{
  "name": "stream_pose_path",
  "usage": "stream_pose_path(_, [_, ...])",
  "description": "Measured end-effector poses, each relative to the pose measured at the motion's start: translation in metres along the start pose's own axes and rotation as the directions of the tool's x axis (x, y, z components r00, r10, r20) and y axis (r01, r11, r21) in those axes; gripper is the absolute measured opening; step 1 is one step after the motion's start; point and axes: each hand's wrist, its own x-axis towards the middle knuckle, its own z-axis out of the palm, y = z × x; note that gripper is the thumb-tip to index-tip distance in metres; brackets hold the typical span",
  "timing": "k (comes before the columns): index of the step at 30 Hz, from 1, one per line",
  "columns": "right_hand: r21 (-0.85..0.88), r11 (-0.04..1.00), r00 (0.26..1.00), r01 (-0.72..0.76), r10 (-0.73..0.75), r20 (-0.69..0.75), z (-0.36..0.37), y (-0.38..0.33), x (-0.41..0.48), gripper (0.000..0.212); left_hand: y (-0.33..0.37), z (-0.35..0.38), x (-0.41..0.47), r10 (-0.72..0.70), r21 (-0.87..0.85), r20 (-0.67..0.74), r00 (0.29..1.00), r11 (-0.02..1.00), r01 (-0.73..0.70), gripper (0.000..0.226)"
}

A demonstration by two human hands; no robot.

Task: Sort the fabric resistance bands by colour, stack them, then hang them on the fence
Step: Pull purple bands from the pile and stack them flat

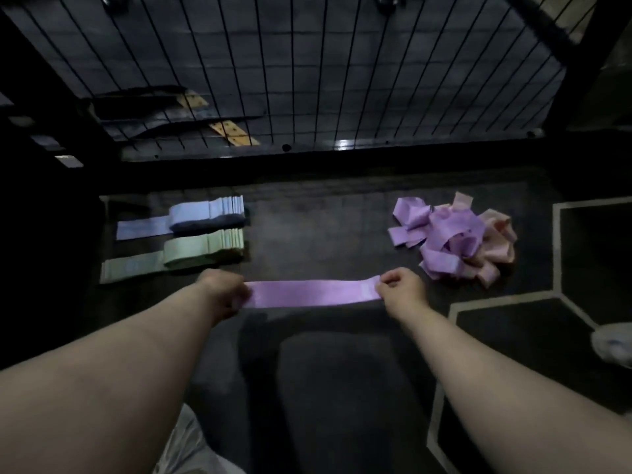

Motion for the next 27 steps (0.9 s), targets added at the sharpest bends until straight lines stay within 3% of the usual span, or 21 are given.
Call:
stream_pose_path(7, [-0.029,1.000,0.993,-0.004,0.007,0.119,0.044,0.021,0.024,0.017,-0.036,0.021,0.044,-0.079,-0.132,-0.224,0.971,0.990,0.050,0.029])
stream_pose_path(10, [-0.095,0.995,0.983,0.007,0.011,0.183,0.054,0.029,0.026,0.019,-0.045,0.029,0.050,-0.105,-0.087,-0.329,0.939,0.993,0.080,0.030])
stream_pose_path(17, [-0.324,0.937,0.948,0.127,-0.019,0.318,0.055,0.052,0.033,0.018,-0.072,0.042,0.071,-0.126,-0.060,-0.356,0.926,0.992,0.112,0.028])
stream_pose_path(19, [-0.335,0.934,0.978,0.120,-0.053,0.202,0.042,0.055,0.044,0.021,-0.078,0.043,0.076,-0.126,-0.004,-0.369,0.921,0.991,0.134,0.023])
stream_pose_path(21, [-0.384,0.923,0.995,0.009,-0.046,-0.087,0.022,0.055,0.059,0.027,-0.078,0.043,0.078,-0.141,0.074,-0.403,0.904,0.980,0.186,0.028])
stream_pose_path(23, [-0.371,0.909,0.929,-0.188,0.042,-0.369,-0.007,0.047,0.071,0.032,-0.067,0.042,0.072,-0.165,0.157,-0.454,0.876,0.953,0.261,0.039])
stream_pose_path(25, [-0.266,0.914,0.895,-0.306,0.181,-0.409,-0.034,0.049,0.088,0.031,-0.052,0.043,0.063,-0.164,0.214,-0.494,0.854,0.929,0.302,0.045])
stream_pose_path(27, [-0.219,0.922,0.931,-0.321,0.265,-0.251,-0.052,0.058,0.103,0.037,-0.038,0.045,0.055,-0.136,0.228,-0.499,0.856,0.932,0.280,0.048])
